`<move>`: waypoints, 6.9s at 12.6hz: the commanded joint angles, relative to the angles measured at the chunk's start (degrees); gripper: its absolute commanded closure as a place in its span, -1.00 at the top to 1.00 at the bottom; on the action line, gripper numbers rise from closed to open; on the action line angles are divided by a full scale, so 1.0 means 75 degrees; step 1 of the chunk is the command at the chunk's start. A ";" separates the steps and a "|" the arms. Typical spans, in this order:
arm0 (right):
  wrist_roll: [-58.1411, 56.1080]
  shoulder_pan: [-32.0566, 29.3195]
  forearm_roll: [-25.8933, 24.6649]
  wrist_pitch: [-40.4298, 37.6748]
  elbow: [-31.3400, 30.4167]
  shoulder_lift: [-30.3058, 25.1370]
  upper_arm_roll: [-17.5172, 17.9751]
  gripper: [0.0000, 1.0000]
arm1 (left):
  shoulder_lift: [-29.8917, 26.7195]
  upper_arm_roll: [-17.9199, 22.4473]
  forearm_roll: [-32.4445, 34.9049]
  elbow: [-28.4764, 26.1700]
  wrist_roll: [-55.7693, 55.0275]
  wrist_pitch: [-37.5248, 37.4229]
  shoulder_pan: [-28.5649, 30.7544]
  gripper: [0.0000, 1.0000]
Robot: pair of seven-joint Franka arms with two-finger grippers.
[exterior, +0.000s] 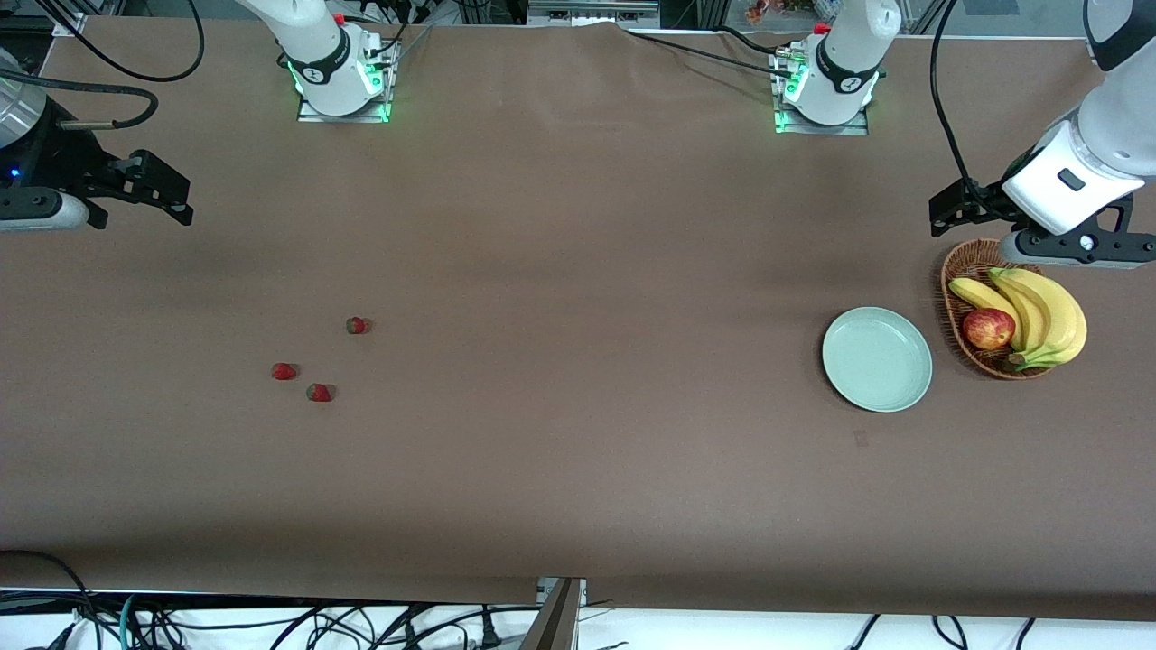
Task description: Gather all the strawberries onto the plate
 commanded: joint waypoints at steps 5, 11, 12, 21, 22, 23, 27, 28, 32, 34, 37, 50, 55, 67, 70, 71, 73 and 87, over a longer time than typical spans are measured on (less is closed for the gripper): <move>0.0074 0.0005 -0.0018 0.0081 0.0152 0.0034 0.0067 0.99 | 0.0026 -0.0053 -0.0110 0.0226 0.0033 -0.0130 0.0046 1.00; 0.0074 0.0005 -0.0077 0.0151 0.0152 0.0045 0.0068 0.99 | 0.0026 -0.0041 -0.0122 0.0226 0.0057 -0.0130 0.0046 1.00; 0.0074 0.0005 -0.0088 0.0151 0.0152 0.0045 0.0068 0.99 | 0.0038 -0.0041 -0.0122 0.0226 0.0057 -0.0130 0.0046 1.00; 0.0074 -0.0019 -0.0112 0.0163 0.0163 0.0057 0.0044 0.99 | 0.0026 -0.0041 -0.0134 0.0226 0.0104 -0.0142 0.0046 1.00; 0.0074 -0.0030 -0.0112 0.0163 0.0163 0.0046 0.0033 0.99 | 0.0038 -0.0041 -0.0134 0.0238 0.0115 -0.0142 0.0046 1.00; 0.0086 -0.0054 -0.0065 0.0163 0.0163 0.0057 0.0021 0.99 | 0.0026 -0.0041 -0.0134 0.0238 0.0127 -0.0142 0.0046 1.00; 0.0074 -0.0089 -0.0112 0.0163 0.0163 0.0069 0.0021 0.99 | 0.0026 -0.0029 -0.0134 0.0238 0.0139 -0.0189 0.0046 1.00; 0.0074 -0.0089 -0.0100 0.0163 0.0163 0.0069 0.0021 0.99 | 0.0026 -0.0029 -0.0134 0.0238 0.0139 -0.0189 0.0046 1.00; -0.0566 -0.0077 -0.0066 0.0116 0.0012 0.0360 0.0021 0.99 | 0.0026 -0.0029 -0.0134 0.0226 0.0139 -0.0189 0.0046 1.00; -0.0757 -0.0054 -0.0007 0.0197 -0.0024 0.1073 0.0021 0.99 | 0.0026 -0.0029 -0.0134 0.0238 0.0139 -0.0189 0.0046 1.00; -0.0734 -0.0019 0.0566 0.0838 -0.0466 0.2222 0.0044 0.99 | 0.0026 -0.0029 -0.0134 0.0238 0.0139 -0.0189 0.0046 1.00; -0.0301 0.0251 0.1130 0.5176 -0.3410 0.3490 0.0314 0.78 | 0.0038 -0.0018 -0.0169 0.0250 0.0139 -0.0200 0.0046 1.00; -0.0301 0.0239 0.1130 0.5413 -0.3505 0.3842 0.0325 0.50 | 0.0026 0.0006 -0.0169 0.0250 0.0151 -0.0282 0.0046 1.00; 0.0718 0.0391 0.1165 0.4499 -0.1787 0.3946 0.0980 -0.63 | 0.0026 -0.0006 -0.0169 0.0250 0.0162 -0.0294 0.0058 1.00; 0.1980 0.1080 0.1259 0.4498 -0.0473 0.4684 0.1087 -0.63 | 0.0026 0.0006 -0.0169 0.0250 0.0162 -0.0294 0.0058 1.00; 0.2356 0.1338 0.1410 0.4580 -0.0133 0.4941 0.1099 -0.63 | 0.0026 0.0006 -0.0169 0.0250 0.0162 -0.0294 0.0058 1.00; 0.2896 0.1842 0.2180 0.4709 0.0837 0.5608 0.1146 -0.63 | 0.0026 0.0006 -0.0169 0.0250 0.0162 -0.0294 0.0058 1.00; 0.7199 0.4585 0.3415 1.1269 0.2238 0.7943 0.2458 0.06 | 0.0026 0.0006 -0.0169 0.0250 0.0151 -0.0294 0.0105 1.00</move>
